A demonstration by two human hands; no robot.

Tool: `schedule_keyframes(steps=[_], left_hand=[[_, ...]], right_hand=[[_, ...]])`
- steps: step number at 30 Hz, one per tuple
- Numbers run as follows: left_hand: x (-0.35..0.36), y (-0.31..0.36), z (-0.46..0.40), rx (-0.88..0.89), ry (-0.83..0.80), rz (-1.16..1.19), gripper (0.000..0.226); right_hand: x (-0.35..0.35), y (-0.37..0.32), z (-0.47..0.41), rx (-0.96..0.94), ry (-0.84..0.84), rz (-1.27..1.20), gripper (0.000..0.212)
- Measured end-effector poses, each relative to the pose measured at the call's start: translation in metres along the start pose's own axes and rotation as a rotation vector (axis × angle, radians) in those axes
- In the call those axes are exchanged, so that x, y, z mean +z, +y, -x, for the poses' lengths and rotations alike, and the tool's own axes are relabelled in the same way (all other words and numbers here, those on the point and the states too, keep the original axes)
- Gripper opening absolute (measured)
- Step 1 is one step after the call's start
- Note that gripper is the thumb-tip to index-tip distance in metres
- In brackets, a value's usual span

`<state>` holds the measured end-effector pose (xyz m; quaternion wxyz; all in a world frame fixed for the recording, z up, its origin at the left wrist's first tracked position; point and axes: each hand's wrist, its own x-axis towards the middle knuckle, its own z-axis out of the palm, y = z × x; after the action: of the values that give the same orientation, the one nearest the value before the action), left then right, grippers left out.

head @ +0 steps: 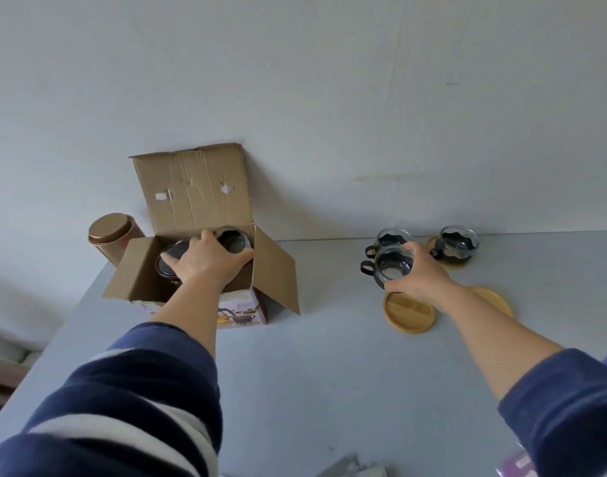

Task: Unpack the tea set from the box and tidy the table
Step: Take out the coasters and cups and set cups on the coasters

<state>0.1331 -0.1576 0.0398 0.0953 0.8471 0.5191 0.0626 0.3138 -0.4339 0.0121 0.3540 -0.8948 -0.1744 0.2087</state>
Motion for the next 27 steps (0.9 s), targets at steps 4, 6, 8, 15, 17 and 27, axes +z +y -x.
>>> schedule_keyframes(steps=[4,6,8,15,17,27], left_hand=[[-0.025,0.033,0.008,0.157,0.112,0.103,0.093],[-0.025,0.054,0.017,0.249,0.099,0.225,0.092],[-0.018,0.078,0.031,0.355,0.041,0.298,0.088],[0.043,0.149,0.093,0.510,-0.257,0.312,0.089],[0.062,0.164,0.109,0.528,-0.332,0.308,0.091],[0.122,0.193,0.150,0.515,-0.505,0.311,0.090]], right_hand=[[-0.012,0.000,0.006,0.007,0.025,-0.021,0.085],[-0.019,0.004,0.009,0.018,0.036,-0.024,0.084],[-0.028,0.011,0.010,0.026,0.045,-0.014,0.087],[-0.060,0.055,0.013,0.089,0.060,-0.027,0.086],[-0.068,0.073,0.014,0.119,0.066,-0.024,0.087],[-0.081,0.138,0.015,0.235,0.039,0.047,0.102]])
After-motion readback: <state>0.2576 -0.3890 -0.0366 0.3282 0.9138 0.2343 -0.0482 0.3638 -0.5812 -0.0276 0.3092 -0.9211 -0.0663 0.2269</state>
